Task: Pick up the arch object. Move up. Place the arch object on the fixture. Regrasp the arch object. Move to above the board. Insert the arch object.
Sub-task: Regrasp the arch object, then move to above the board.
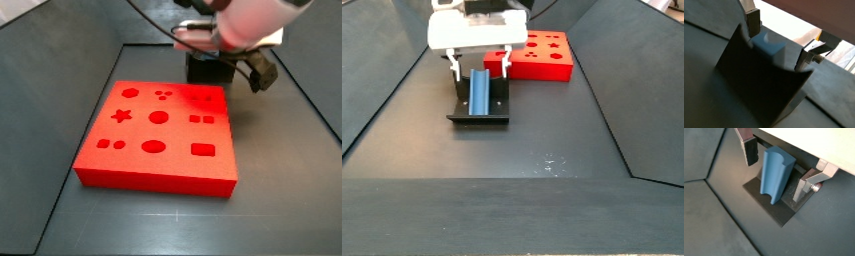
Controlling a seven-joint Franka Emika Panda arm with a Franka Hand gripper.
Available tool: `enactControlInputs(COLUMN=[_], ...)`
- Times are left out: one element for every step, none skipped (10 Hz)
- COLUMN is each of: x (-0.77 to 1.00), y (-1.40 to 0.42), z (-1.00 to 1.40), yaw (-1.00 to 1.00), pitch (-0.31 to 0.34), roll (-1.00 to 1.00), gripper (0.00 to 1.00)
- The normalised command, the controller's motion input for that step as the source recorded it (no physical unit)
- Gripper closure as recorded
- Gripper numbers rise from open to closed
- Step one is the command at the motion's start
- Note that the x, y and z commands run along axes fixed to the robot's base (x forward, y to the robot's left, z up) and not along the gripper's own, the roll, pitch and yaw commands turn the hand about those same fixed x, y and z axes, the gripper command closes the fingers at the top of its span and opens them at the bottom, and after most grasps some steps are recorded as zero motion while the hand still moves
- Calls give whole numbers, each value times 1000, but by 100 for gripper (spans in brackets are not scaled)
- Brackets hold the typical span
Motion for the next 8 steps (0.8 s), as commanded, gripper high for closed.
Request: enactControlInputs(x=[76, 52, 0, -23, -23, -25, -23, -25], y=[-4, -14, 0, -9, -10, -8, -10, -10], z=[-313, -205, 0, 1000, 1000, 1000, 1000, 1000], yaw=[36, 42, 0, 415, 412, 344, 243, 175], pitch=[-5, 8, 0, 24, 24, -36, -117, -154], roll=[51, 42, 0, -213, -213, -177, -97, -53], gripper=[0, 0, 100, 100, 100, 100, 100, 100])
